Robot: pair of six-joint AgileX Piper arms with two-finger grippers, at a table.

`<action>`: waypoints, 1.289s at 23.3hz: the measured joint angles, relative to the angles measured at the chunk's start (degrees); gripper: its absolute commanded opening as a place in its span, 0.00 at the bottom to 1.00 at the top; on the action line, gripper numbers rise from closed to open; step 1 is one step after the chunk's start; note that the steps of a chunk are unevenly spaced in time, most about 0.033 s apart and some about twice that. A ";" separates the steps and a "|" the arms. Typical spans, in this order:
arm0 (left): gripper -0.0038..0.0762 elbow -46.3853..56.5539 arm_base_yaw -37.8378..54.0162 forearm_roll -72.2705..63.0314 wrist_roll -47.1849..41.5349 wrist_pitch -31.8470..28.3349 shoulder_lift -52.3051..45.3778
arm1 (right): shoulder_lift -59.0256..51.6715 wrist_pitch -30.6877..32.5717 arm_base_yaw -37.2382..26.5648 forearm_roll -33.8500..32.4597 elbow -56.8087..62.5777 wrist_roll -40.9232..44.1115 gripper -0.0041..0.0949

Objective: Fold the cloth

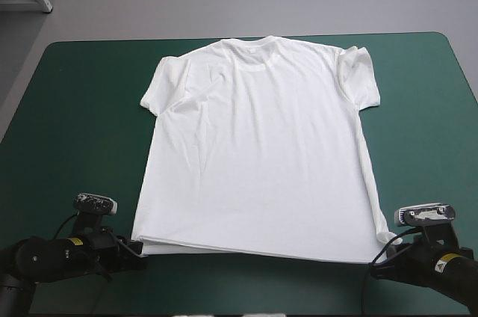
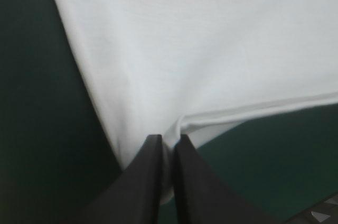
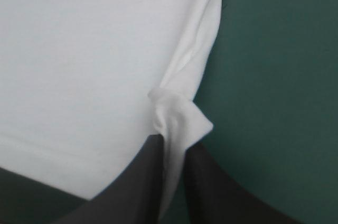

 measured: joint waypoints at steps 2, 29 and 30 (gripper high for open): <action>0.34 0.00 0.00 0.00 0.47 0.32 0.00 | 0.00 0.45 0.00 -0.21 0.00 0.08 0.52; 0.56 -28.37 0.00 -7.78 3.08 -20.88 41.41 | 8.45 -17.75 0.00 -0.52 -4.50 -1.61 0.49; 0.56 -30.94 0.00 -7.78 3.26 -21.02 44.55 | 9.08 -17.92 0.00 -0.19 -4.50 -1.82 0.49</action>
